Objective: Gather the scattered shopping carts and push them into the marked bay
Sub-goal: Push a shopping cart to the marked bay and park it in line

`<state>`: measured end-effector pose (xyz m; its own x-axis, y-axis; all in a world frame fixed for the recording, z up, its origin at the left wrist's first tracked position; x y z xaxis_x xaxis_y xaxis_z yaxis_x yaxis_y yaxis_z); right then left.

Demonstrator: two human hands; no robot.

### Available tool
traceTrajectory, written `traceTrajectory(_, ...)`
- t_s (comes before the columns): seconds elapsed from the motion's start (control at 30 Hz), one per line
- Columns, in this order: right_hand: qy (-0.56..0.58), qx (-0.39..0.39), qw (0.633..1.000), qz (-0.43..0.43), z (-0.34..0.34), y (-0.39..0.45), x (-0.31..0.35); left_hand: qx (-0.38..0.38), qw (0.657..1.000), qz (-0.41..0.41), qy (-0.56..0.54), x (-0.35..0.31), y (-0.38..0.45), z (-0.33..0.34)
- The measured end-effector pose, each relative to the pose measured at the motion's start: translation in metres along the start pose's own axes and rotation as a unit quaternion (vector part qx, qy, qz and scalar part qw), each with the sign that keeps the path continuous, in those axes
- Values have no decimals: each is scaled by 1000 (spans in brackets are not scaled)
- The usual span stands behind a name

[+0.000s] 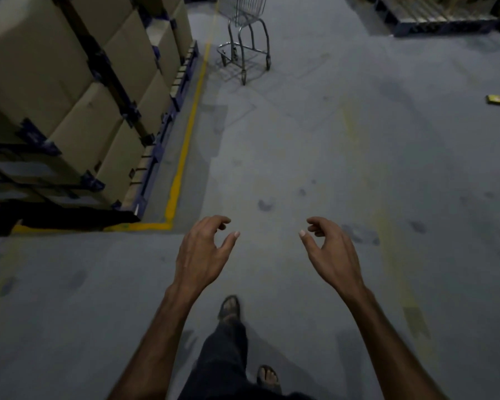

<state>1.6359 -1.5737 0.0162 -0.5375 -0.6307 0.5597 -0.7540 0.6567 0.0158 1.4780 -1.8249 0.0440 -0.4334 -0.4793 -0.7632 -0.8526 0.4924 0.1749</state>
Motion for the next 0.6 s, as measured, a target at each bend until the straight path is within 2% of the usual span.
traceTrajectory(0.33, -10, -13, 1000, 11, 36, 228, 55, -8, 1000, 8, -18, 58, 230, 3)
traceTrajectory(0.6, 5, -37, 999, 30, 37, 378, 85, 18, 998, 57, -15, 63, 409, 22)
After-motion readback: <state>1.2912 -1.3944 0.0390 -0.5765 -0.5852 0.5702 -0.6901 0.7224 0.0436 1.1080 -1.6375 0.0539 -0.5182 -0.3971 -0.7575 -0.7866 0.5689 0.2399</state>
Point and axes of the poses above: each hand's wrist, its own y-axis towards the middle knuckle, its own z-axis out of the palm, x = y × z, the point moved 10 cm from there along y, towards the middle knuckle, and after that the axes turned 12 degrees about -y, right-handed, at the moved point
